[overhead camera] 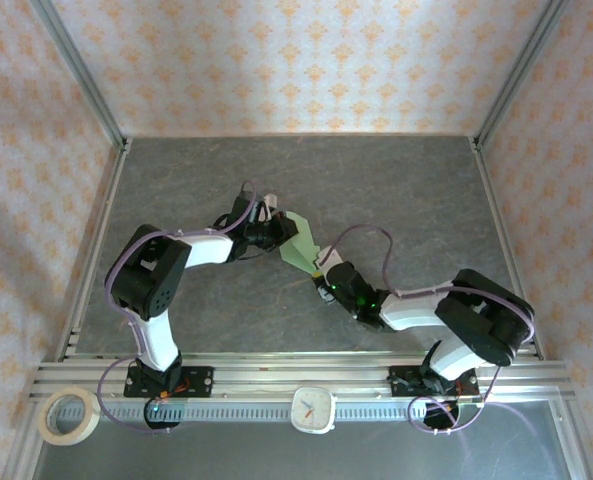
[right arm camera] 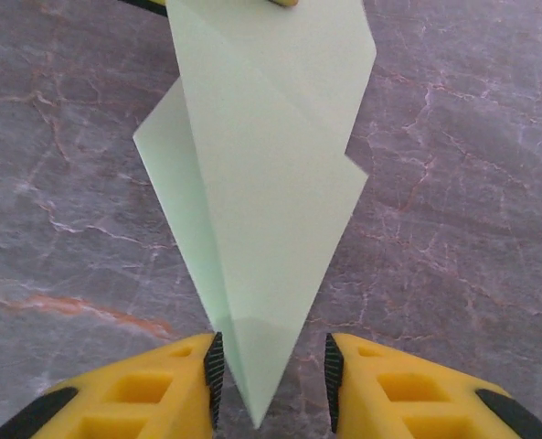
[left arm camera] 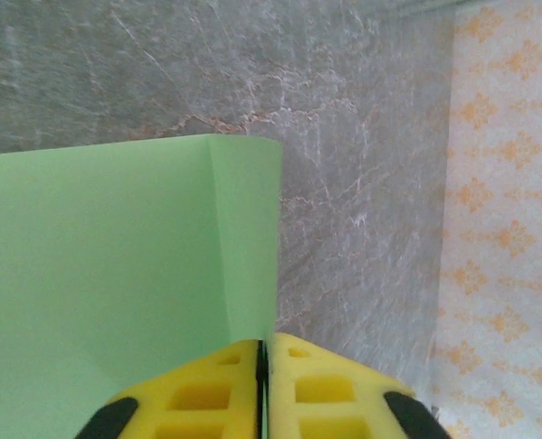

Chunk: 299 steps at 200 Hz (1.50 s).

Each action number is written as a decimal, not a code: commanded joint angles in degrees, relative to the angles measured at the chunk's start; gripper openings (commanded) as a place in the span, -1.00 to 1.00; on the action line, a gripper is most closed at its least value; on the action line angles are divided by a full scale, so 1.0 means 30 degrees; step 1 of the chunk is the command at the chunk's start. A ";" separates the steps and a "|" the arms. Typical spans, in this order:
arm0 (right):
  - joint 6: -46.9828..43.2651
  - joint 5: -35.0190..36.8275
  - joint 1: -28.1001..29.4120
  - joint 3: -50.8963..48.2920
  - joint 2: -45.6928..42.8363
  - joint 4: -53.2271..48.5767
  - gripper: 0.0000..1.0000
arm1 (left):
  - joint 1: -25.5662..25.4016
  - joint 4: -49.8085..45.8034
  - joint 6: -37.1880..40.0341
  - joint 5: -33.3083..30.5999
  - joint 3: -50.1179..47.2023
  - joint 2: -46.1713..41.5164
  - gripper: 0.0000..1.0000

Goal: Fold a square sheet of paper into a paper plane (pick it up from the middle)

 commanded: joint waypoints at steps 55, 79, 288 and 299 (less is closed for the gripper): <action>-0.2246 0.0907 0.0130 0.1514 0.1811 0.1447 -0.33 | -0.0368 -0.0877 0.0872 0.0918 0.1025 0.0394 -0.60; -0.2313 0.0986 0.0210 0.1986 0.2390 0.0843 -0.37 | -0.0385 -0.0769 0.0728 0.0885 0.1032 0.0416 -0.60; 0.2147 -0.0376 0.1006 -0.2250 -0.3517 0.1686 -0.09 | -0.3087 -0.0951 -0.3701 -0.8113 -0.2978 -0.3790 -1.00; 0.1757 -0.0708 0.1009 -0.2108 -0.3259 0.1642 -0.09 | -0.3264 -0.0965 -0.3787 -0.8186 -0.2909 -0.3813 -1.00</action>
